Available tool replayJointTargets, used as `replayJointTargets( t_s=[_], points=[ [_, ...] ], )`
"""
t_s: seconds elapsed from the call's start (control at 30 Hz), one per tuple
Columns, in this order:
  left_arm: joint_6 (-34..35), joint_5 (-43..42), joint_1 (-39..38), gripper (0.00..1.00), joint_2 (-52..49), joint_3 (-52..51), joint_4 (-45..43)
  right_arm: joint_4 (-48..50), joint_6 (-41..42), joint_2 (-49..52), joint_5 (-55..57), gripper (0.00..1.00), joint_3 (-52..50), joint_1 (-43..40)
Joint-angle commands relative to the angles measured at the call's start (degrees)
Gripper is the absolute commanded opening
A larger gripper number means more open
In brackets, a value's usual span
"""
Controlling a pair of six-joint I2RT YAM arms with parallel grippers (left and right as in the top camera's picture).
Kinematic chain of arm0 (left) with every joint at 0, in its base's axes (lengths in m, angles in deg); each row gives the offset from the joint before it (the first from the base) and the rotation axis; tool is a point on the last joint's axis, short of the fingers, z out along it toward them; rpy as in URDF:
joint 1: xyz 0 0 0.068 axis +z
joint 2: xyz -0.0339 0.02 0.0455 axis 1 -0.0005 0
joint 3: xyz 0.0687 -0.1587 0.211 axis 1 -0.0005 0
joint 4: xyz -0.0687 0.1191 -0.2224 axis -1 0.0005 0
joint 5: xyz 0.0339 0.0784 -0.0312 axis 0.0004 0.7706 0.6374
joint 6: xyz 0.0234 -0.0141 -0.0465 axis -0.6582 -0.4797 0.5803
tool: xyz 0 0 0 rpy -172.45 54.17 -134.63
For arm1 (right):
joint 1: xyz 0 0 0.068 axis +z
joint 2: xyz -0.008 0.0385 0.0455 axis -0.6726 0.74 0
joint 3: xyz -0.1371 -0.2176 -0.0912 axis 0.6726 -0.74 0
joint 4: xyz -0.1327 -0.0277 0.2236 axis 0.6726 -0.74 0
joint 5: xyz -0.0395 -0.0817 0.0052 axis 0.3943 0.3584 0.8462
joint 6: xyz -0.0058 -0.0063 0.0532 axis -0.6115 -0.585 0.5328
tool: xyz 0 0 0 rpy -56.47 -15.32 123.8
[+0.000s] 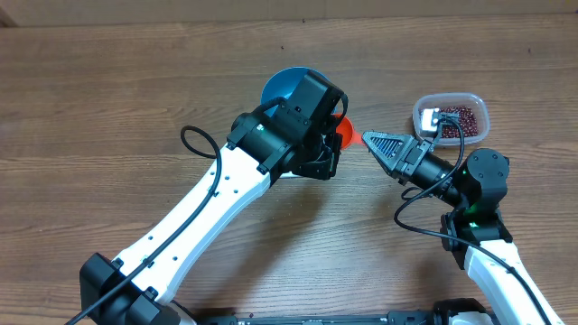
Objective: Scoop item into bowl and weigh 150g on scale
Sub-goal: 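Close the right gripper on the blue handle, then open the left gripper, then carry the scoop with the right gripper toward the bean tub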
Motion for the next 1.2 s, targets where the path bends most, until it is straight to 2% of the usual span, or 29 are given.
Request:
replayJointTargets(
  t_s=[0.0, 0.07, 0.13, 0.17, 0.2, 0.23, 0.27, 0.47, 0.73, 0.87, 1.0, 1.17],
  points=[
    [0.8, 0.6, -0.3, 0.05, -0.3, 0.5, 0.0, 0.6, -0.1, 0.0, 0.1, 0.04, 1.2, 0.4],
    [0.8, 0.6, -0.3, 0.05, -0.3, 0.4, 0.0, 0.6, -0.2, 0.1, 0.1, 0.04, 1.2, 0.4],
    [0.8, 0.6, -0.3, 0.19, -0.3, 0.5, 0.0, 0.6, -0.2, 0.0, 0.1, 0.04, 1.2, 0.4],
    [0.8, 0.6, -0.3, 0.35, -0.3, 0.5, 0.0, 0.6, -0.2, 0.0, 0.1, 0.04, 1.2, 0.4],
    [0.8, 0.6, -0.3, 0.57, -0.3, 0.4, 0.0, 0.6, -0.2, 0.0, 0.1, 0.04, 1.2, 0.4],
    [0.8, 0.6, -0.2, 0.85, -0.3, 0.4, 0.0, 0.6, -0.2, 0.1, 0.1, 0.04, 1.2, 0.4],
    [0.8, 0.6, -0.2, 0.99, -0.3, 0.4, 0.0, 0.5, -0.2, 0.1, 0.1, 0.04, 1.2, 0.4],
    [-1.0, 0.6, -0.2, 1.00, -0.2, 0.5, 0.0, -4.0, -3.7, 0.1, 2.2, 0.04, 1.2, 0.3],
    [-12.7, -3.0, 2.6, 1.00, 1.2, 0.5, 1.8, -8.3, -8.0, 0.0, 3.9, 0.04, 1.2, -1.3],
    [-15.8, -5.6, 5.4, 0.99, 2.3, 0.5, 3.8, -12.7, -10.2, 0.0, 3.9, 0.04, 1.2, -3.7],
    [-25.4, -6.9, 7.9, 1.00, 2.6, 0.5, 4.6, -16.2, -14.7, -0.6, 2.4, 0.04, 1.2, -7.1],
    [-41.1, -4.2, 8.4, 1.00, 2.6, 0.5, 4.5, -17.9, -17.1, -3.0, -0.8, 0.04, 1.2, -10.2]
  ],
)
